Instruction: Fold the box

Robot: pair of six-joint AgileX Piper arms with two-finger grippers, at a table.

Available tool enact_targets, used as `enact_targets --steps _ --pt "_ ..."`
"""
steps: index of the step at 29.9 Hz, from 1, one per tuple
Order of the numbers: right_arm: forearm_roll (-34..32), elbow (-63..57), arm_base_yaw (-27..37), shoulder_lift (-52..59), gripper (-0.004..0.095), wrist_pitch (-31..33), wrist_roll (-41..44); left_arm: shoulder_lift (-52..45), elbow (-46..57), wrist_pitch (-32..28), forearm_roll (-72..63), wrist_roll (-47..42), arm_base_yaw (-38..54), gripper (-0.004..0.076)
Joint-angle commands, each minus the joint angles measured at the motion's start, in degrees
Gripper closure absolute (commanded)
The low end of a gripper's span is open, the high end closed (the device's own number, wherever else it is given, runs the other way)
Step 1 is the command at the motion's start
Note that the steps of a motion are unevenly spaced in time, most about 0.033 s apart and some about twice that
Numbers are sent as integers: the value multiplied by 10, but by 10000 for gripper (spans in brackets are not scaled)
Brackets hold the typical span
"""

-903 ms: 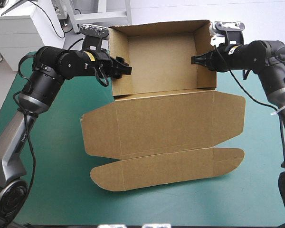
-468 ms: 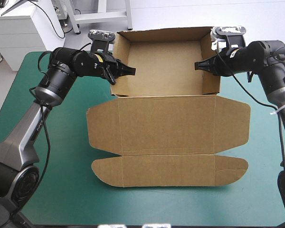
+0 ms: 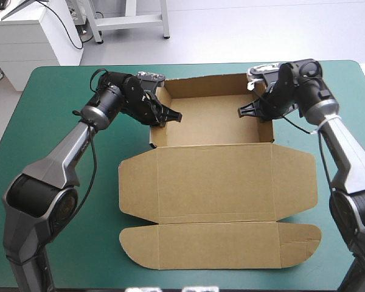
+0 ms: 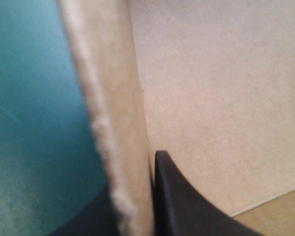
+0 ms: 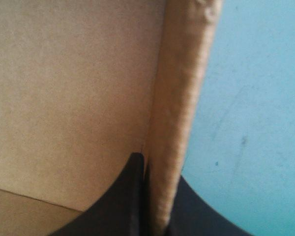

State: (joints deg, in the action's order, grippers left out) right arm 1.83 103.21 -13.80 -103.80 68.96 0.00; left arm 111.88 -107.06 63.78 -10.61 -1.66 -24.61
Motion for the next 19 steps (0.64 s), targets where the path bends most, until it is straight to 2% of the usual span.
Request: enact_targets --steps 1,4,9,19 --pt "22 16 -34 -7 922 -14 -26 -2 -20 48 -28 29 -10 731" --pt "20 16 -57 -34 923 -3 -18 18 -20 100 3 17 -10 731" --pt "24 16 -65 -63 923 15 0 23 -20 98 33 17 -10 731" --pt "14 16 -65 -66 923 4 5 25 -20 100 72 67 -9 731"
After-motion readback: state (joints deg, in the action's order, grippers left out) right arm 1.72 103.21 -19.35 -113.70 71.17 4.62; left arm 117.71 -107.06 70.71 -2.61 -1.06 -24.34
